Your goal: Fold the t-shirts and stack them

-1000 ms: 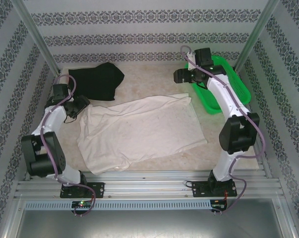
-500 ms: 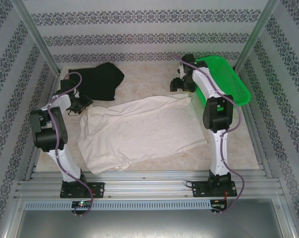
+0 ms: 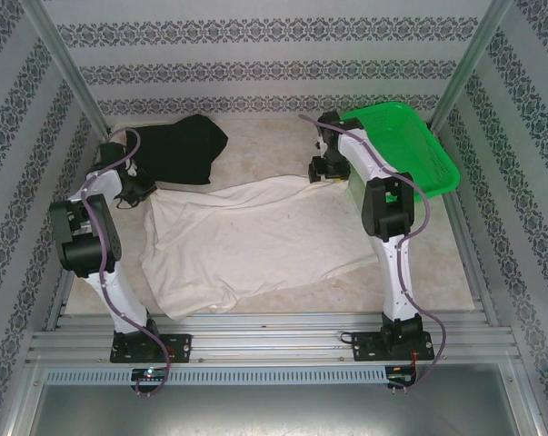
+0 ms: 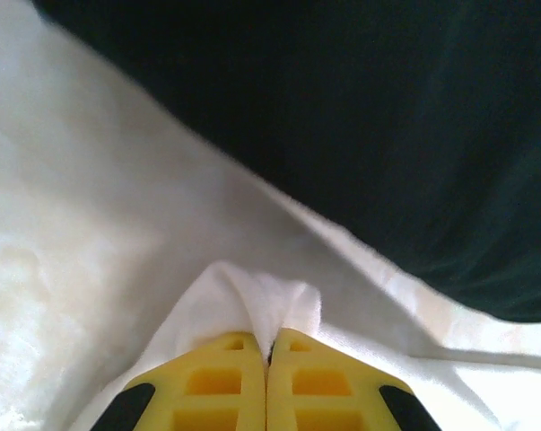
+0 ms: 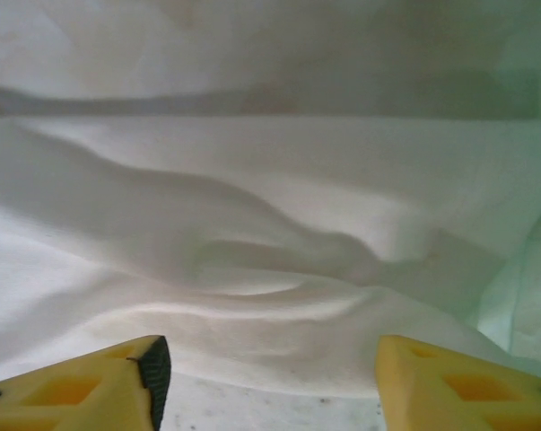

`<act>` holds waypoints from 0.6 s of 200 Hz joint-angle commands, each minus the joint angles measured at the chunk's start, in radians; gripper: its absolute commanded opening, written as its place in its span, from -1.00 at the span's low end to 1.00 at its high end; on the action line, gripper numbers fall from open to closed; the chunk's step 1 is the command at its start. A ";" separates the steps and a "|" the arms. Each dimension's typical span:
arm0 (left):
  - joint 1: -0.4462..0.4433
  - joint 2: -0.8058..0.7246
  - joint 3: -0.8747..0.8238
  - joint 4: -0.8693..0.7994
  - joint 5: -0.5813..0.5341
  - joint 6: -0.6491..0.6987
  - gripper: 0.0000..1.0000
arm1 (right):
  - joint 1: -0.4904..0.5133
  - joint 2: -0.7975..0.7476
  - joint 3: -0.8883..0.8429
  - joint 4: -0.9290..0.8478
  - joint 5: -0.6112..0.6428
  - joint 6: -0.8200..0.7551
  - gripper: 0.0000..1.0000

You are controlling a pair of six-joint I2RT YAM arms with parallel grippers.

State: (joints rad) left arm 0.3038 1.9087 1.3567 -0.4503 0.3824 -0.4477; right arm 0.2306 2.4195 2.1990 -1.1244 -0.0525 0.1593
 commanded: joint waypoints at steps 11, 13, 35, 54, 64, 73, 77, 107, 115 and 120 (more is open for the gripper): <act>0.015 -0.005 0.065 -0.028 0.002 0.042 -0.96 | 0.015 -0.042 -0.084 -0.024 0.061 0.010 0.12; 0.015 -0.002 0.067 -0.028 0.002 0.040 -0.96 | 0.015 -0.049 -0.096 -0.020 0.064 0.011 0.12; 0.017 0.013 0.078 -0.016 0.009 0.031 -0.95 | 0.024 -0.128 -0.247 0.057 0.063 0.024 0.08; 0.017 0.030 0.091 -0.027 0.011 0.045 -0.92 | 0.024 -0.157 -0.322 0.072 0.064 0.031 -0.07; 0.018 0.029 0.090 -0.026 0.012 0.051 -0.87 | 0.023 -0.176 -0.346 0.079 0.073 0.037 -0.10; 0.019 0.020 0.087 -0.022 0.019 0.056 -0.78 | 0.022 -0.208 -0.378 0.110 0.076 0.049 -0.10; 0.020 0.014 0.084 -0.017 0.021 0.055 -0.75 | 0.019 -0.227 -0.394 0.127 0.074 0.050 -0.08; 0.024 -0.050 0.089 -0.005 0.037 0.033 -0.02 | 0.004 -0.350 -0.439 0.218 0.029 0.086 0.03; 0.024 -0.073 0.094 -0.014 0.040 0.026 0.10 | -0.006 -0.358 -0.423 0.213 0.005 0.100 0.07; 0.024 -0.090 0.094 -0.017 0.043 0.017 0.15 | -0.014 -0.356 -0.406 0.202 -0.014 0.110 0.09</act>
State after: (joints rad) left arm 0.3119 1.9118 1.4254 -0.4572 0.4042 -0.4229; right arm 0.2367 2.1429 1.7622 -0.9730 -0.0154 0.2157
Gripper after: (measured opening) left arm 0.520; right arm 0.528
